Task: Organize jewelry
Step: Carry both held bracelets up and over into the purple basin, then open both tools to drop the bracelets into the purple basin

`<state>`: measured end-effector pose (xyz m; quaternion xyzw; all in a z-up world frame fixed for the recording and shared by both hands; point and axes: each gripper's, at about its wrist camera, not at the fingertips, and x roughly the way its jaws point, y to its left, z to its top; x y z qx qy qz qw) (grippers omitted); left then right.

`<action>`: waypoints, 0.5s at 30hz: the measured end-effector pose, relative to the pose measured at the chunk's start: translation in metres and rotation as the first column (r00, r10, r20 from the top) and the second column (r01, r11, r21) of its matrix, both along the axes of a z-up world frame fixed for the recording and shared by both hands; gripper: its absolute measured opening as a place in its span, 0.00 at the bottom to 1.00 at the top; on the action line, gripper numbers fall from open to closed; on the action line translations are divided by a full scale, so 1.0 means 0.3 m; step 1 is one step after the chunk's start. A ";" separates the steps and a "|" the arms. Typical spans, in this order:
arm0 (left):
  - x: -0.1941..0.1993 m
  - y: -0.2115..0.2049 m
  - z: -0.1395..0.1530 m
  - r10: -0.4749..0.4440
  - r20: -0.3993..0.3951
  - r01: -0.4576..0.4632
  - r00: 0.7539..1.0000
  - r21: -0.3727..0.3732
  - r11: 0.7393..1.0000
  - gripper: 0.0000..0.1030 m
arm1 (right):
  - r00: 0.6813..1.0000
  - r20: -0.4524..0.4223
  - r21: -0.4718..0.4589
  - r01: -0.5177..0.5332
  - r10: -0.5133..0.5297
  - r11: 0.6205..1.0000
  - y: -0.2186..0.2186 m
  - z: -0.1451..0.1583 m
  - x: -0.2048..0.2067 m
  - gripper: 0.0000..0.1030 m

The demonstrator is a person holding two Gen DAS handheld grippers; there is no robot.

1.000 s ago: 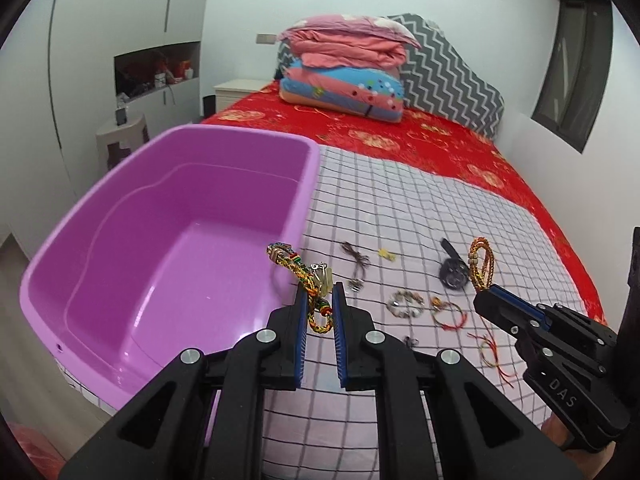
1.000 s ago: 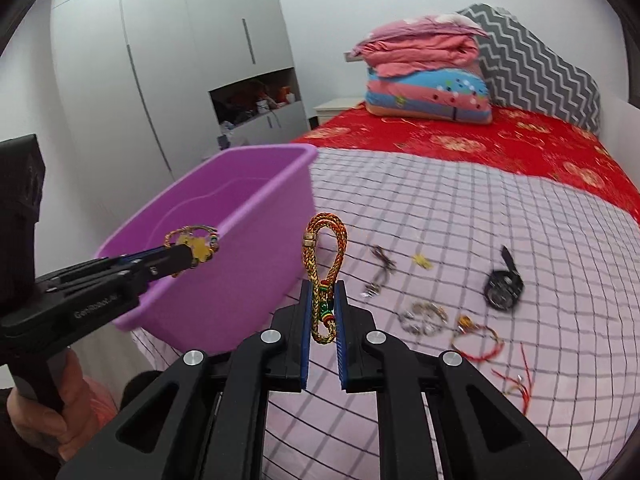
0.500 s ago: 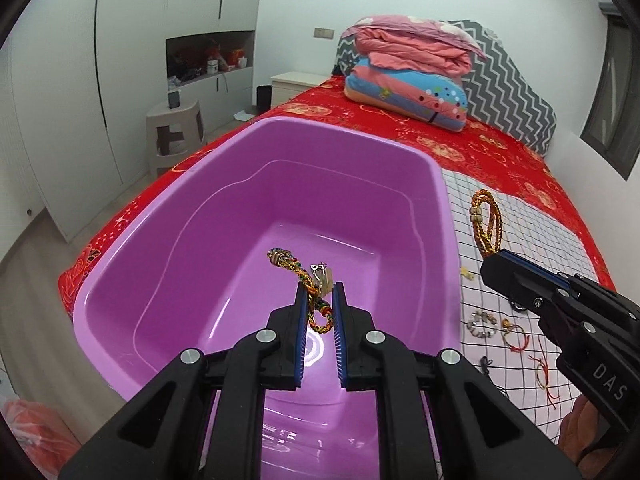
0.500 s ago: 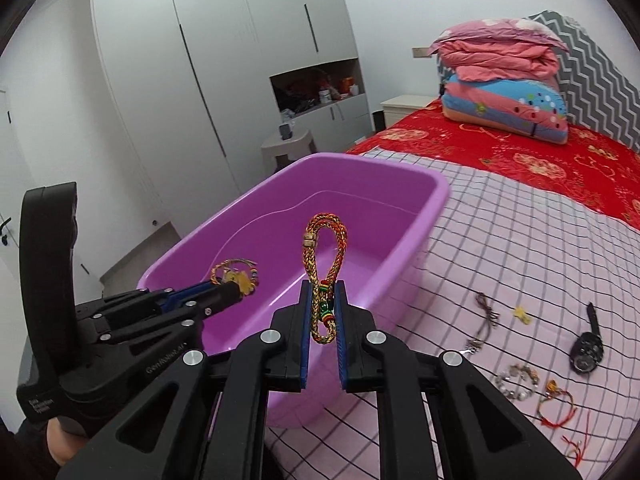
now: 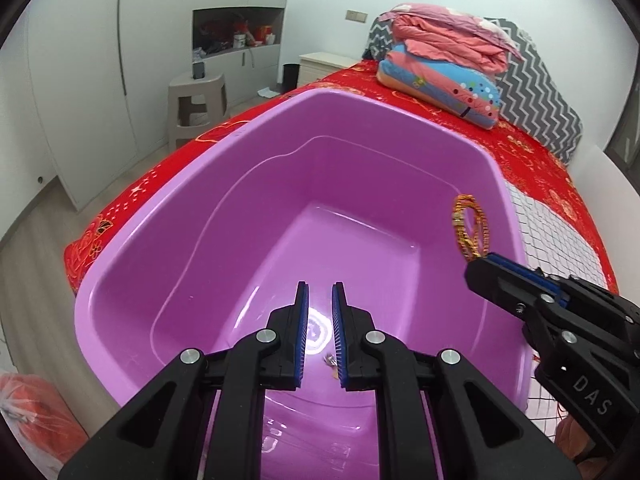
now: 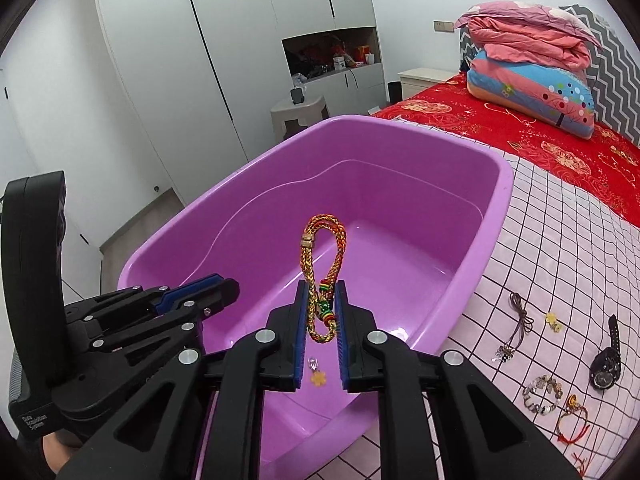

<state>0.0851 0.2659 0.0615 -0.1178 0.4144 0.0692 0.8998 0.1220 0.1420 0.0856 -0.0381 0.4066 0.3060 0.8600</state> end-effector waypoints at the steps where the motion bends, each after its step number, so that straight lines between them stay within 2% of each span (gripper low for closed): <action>1: 0.000 0.000 -0.003 0.010 -0.006 -0.009 1.000 0.005 1.000 0.17 | 1.000 0.006 -0.006 0.003 -0.003 1.000 0.000 0.003 0.001 0.34; 2: -0.002 0.008 -0.007 0.019 -0.011 -0.019 1.000 0.007 1.000 0.34 | 1.000 0.017 -0.007 0.008 -0.008 1.000 -0.005 0.002 0.005 0.38; 3: -0.004 0.016 -0.008 0.030 -0.013 -0.030 0.999 0.007 1.000 0.45 | 1.000 0.024 -0.006 0.011 -0.011 1.000 -0.008 0.003 0.004 0.39; 4: -0.009 0.023 -0.008 0.040 -0.008 -0.040 0.999 0.005 0.999 0.65 | 0.999 0.030 -0.008 0.013 -0.013 1.000 -0.011 0.007 0.001 0.39; 5: -0.021 0.030 -0.001 0.058 0.011 -0.058 0.998 0.008 0.998 0.71 | 0.999 0.033 -0.009 0.015 -0.014 1.000 -0.016 0.009 0.001 0.39; 9: -0.031 0.045 0.010 0.081 0.014 -0.081 0.997 0.026 0.996 0.71 | 0.999 0.038 0.003 0.033 -0.033 0.999 -0.043 0.019 0.003 0.39; 11: -0.034 0.051 0.010 0.090 0.008 -0.090 0.996 0.023 0.996 0.76 | 0.998 0.037 0.013 0.042 -0.042 0.999 -0.059 0.025 0.000 0.39; 15: -0.049 0.047 0.017 0.106 0.009 -0.106 0.994 0.031 0.994 0.78 | 0.997 0.044 0.025 0.055 -0.056 0.998 -0.087 0.039 -0.011 0.39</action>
